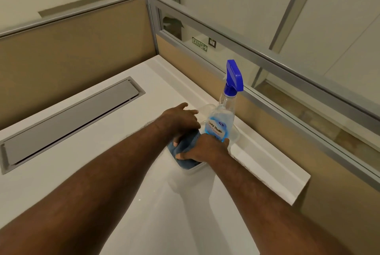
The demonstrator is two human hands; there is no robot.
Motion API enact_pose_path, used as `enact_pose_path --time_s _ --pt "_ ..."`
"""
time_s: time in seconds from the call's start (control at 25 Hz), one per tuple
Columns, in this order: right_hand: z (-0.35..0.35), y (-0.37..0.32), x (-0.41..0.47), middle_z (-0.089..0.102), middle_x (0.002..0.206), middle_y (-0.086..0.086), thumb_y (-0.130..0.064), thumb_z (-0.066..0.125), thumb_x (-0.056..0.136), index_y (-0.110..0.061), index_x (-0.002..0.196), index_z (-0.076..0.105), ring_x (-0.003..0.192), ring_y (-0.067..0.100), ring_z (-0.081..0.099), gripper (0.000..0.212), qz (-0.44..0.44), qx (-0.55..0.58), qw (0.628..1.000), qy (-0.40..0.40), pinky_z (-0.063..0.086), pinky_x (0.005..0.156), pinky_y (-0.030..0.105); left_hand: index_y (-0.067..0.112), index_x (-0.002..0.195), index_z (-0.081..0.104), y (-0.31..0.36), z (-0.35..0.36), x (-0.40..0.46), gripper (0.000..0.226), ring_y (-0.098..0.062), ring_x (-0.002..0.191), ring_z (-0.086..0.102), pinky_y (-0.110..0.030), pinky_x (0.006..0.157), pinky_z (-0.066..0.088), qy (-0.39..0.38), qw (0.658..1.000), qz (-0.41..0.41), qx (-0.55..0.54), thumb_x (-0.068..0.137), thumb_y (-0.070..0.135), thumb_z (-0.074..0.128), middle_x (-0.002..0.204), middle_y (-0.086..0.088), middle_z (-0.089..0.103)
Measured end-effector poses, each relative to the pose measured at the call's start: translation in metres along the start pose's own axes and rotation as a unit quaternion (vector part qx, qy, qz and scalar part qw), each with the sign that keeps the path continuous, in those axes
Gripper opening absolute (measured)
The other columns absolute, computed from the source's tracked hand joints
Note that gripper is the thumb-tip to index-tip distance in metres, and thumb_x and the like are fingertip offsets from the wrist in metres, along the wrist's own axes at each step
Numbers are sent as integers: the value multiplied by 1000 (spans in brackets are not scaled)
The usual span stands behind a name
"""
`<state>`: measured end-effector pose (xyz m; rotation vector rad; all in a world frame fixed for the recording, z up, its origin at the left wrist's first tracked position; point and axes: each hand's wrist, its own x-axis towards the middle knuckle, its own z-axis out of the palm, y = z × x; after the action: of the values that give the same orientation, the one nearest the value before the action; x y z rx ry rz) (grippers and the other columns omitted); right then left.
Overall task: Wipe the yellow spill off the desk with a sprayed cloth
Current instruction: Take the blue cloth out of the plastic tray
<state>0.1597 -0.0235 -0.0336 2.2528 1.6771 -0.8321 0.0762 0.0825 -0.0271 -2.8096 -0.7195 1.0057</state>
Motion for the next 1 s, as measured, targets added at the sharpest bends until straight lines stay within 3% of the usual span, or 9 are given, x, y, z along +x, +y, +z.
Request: enact_pose_path --time_s 0.08,0.24,0.4,0.56,0.68,0.88,1.0 --pt "-2 0 1 58 122 7 -83 54 65 -15 131 42 124 26 50 96 -1 1 1000 4 38 109 44 30 125 56 1 -4 0 62 -25 141 27 -54 116 18 19 999 16 42 69 27 82 134 3 55" --pt "-3 1 1 58 125 10 -76 63 64 -10 132 42 120 27 55 97 11 48 999 21 47 102 38 26 110 63 -3 -6 -6 49 -24 117 44 -46 100 38 72 997 7 29 66 30 84 109 4 61" --pt "-11 -1 -4 61 125 12 -64 58 81 -3 128 48 119 26 56 77 1 14 998 58 43 104 34 20 106 65 -11 -11 -26 44 -23 107 49 -38 87 44 84 996 1 -21 67 29 83 106 1 62" --pt "-14 -5 -9 57 132 12 -52 61 86 -4 135 43 122 27 54 71 2 22 998 63 42 107 34 17 106 67 -14 -4 -48 34 -22 107 48 -32 69 39 142 988 -18 -61 75 24 76 106 -1 62" --pt "-19 -11 -20 56 132 11 -48 59 89 -6 134 43 121 26 55 64 -17 5 995 97 41 107 35 15 97 69 -13 6 -69 23 -22 98 51 -30 63 33 235 967 -39 -92 75 20 75 96 -2 64" --pt "-40 -26 -63 63 116 10 -30 65 89 -11 122 52 107 23 63 40 -115 130 945 277 47 97 26 13 89 73 -5 25 -119 21 -27 81 57 -35 60 46 438 871 -119 -189 69 11 81 84 -7 66" --pt "-50 -43 -91 63 107 8 -23 73 83 -16 115 49 99 19 65 41 -197 240 886 345 49 83 17 14 105 69 11 29 -148 38 -26 96 56 -36 76 50 543 755 -242 -278 69 14 82 103 -8 63"
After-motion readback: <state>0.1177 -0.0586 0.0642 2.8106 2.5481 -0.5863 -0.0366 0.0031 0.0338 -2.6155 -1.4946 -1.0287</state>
